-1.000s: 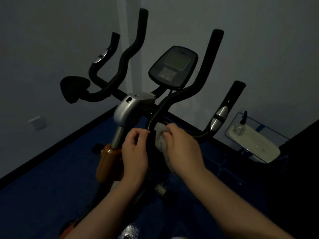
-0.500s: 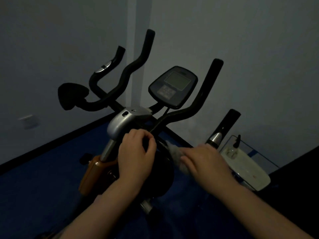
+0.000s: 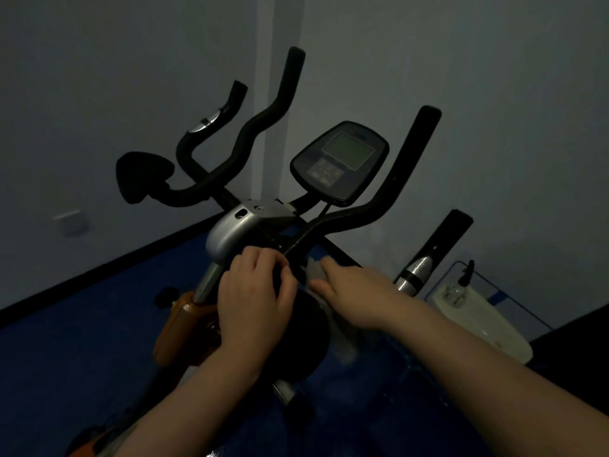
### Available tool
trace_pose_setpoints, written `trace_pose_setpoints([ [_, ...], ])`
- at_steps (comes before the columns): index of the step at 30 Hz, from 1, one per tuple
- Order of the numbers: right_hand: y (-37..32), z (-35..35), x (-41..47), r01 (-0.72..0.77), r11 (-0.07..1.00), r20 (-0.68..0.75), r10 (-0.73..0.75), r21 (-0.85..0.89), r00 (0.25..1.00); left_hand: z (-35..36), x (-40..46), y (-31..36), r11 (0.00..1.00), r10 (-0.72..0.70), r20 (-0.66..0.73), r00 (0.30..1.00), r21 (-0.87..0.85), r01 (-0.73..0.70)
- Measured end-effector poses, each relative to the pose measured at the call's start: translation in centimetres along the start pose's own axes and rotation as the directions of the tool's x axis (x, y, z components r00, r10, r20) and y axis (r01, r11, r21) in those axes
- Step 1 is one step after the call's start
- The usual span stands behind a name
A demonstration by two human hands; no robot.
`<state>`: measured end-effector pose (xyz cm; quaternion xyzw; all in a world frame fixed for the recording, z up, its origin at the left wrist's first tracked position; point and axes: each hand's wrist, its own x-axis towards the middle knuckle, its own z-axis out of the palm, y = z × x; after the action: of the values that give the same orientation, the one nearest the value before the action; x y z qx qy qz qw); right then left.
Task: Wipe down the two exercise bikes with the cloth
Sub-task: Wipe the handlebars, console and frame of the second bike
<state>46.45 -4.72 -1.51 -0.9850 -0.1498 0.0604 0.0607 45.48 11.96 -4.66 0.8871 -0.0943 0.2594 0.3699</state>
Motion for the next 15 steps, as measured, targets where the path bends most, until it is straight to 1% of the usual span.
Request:
trace_pose_setpoints([
  [1,-0.4,0.1,1.1,0.018,0.999,-0.005,-0.018,0.045,1.000,0.0,0.0,0.0,1.000,0.001,-0.004,1.000,0.002,-0.001],
  [2,-0.8,0.3,2.0,0.037,0.995,-0.051,-0.033,0.089,0.998,0.0,-0.1,0.1,1.000,0.000,-0.004,1.000,0.005,0.000],
  [4,-1.3,1.0,2.3,0.042,0.996,-0.164,-0.029,0.081,0.986,-0.2,-0.3,0.2,1.000,-0.013,0.005,1.000,0.009,0.013],
  [6,-1.0,1.5,0.9,0.050,0.998,-0.216,-0.056,-0.032,0.975,-0.4,-0.3,0.4,0.999,-0.039,0.023,0.999,-0.021,0.039],
  [8,0.1,1.8,-1.4,0.096,0.982,-0.260,-0.136,-0.163,0.956,-0.6,-0.1,1.0,0.997,-0.017,0.036,0.999,-0.071,0.020],
  [9,0.6,1.6,-2.9,0.143,0.970,-0.273,-0.194,-0.197,0.942,-0.7,0.2,1.7,0.995,0.017,0.026,0.999,-0.102,-0.015],
  [11,2.4,0.2,-5.4,0.287,0.930,-0.203,-0.334,-0.228,0.920,-0.1,0.9,3.7,0.979,0.087,0.016,0.996,-0.184,-0.083],
  [12,3.9,-0.7,-6.2,0.337,0.911,-0.179,-0.382,-0.237,0.907,0.5,1.4,4.8,0.969,0.114,0.034,0.993,-0.222,-0.104],
  [13,5.6,-2.0,-6.6,0.339,0.908,-0.193,-0.388,-0.245,0.901,1.2,1.8,5.8,0.963,0.136,0.071,0.988,-0.245,-0.115],
  [15,8.9,-4.6,-6.3,0.240,0.935,-0.328,-0.319,-0.260,0.889,2.6,2.6,7.0,0.967,0.157,0.196,0.968,-0.229,-0.110],
])
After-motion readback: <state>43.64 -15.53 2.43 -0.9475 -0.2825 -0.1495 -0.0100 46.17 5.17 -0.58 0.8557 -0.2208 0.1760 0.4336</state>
